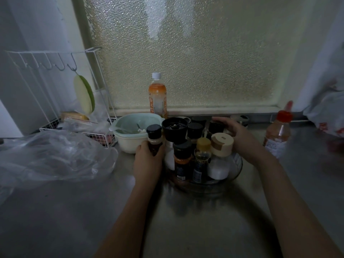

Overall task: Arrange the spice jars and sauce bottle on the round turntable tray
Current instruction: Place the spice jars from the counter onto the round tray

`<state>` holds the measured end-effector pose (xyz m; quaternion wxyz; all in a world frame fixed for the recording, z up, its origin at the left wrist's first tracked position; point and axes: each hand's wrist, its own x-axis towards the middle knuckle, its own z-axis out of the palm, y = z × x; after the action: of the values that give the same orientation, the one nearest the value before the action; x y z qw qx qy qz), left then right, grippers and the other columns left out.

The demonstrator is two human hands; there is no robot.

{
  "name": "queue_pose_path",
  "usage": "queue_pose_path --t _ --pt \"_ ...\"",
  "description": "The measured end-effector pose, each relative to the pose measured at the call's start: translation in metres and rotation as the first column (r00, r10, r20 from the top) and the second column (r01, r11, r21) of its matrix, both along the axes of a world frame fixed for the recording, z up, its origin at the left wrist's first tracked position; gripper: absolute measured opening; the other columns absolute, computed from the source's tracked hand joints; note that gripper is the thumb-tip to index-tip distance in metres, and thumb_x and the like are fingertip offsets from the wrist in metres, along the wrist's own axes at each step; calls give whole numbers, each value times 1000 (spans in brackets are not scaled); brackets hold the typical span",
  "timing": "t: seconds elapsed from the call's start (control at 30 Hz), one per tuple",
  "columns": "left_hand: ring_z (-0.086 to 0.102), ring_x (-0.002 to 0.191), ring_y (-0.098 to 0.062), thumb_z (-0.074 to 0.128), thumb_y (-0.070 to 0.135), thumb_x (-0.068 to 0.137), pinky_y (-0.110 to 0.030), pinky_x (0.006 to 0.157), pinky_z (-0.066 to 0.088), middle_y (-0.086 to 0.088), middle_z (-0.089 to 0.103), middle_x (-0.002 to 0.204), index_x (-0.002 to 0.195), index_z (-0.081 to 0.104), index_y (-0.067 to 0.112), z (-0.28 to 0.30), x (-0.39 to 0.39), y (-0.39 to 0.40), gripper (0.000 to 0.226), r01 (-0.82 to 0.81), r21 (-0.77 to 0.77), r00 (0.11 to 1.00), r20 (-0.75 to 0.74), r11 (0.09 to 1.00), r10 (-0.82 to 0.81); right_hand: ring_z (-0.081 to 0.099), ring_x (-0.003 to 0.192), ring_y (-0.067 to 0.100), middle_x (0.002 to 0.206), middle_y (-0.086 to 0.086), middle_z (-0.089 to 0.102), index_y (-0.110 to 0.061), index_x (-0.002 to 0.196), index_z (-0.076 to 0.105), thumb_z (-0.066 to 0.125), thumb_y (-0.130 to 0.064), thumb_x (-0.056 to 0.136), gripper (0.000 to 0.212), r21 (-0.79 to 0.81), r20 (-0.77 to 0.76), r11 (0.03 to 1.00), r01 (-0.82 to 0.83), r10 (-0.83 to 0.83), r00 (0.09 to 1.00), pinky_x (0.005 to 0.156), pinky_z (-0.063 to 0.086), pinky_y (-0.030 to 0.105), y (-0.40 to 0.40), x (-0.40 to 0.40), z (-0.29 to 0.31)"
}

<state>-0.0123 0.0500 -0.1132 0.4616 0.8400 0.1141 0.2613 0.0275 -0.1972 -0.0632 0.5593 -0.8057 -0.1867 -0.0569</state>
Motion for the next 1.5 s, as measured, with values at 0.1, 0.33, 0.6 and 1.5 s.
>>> queue_pose_path --t 0.1,0.33,0.6,1.5 --pt "58 88 -30 62 38 87 -34 68 42 -14 59 98 94 56 4 3 -5 -3 35 -40 -3 996 85 999 40 65 91 4 105 -9 65 -30 128 55 56 -24 92 36 105 -49 994 -22 27 998 66 51 16 -1 -2 1" --pt "54 85 -26 54 41 85 -34 68 41 -9 56 96 97 55 6 17 -17 -10 37 -156 -39 948 274 987 161 48 121 30 133 16 49 -11 136 39 66 -24 84 60 87 354 770 632 -617 703 102 42 44 -17 15 -12" --pt "53 93 -29 55 39 89 -31 69 35 -13 55 103 100 53 5 16 -17 -13 36 -153 17 958 249 988 144 52 122 26 140 19 48 -10 149 11 72 -18 81 91 73 -12 828 556 -557 830 96 40 32 -19 35 -39" --pt "45 92 -25 55 23 93 -23 76 30 -10 44 97 98 49 -4 16 -15 -18 28 -77 23 917 395 997 62 43 132 19 141 6 45 -18 146 29 53 -5 93 60 74 25 987 144 -147 989 87 41 14 0 -2 3"
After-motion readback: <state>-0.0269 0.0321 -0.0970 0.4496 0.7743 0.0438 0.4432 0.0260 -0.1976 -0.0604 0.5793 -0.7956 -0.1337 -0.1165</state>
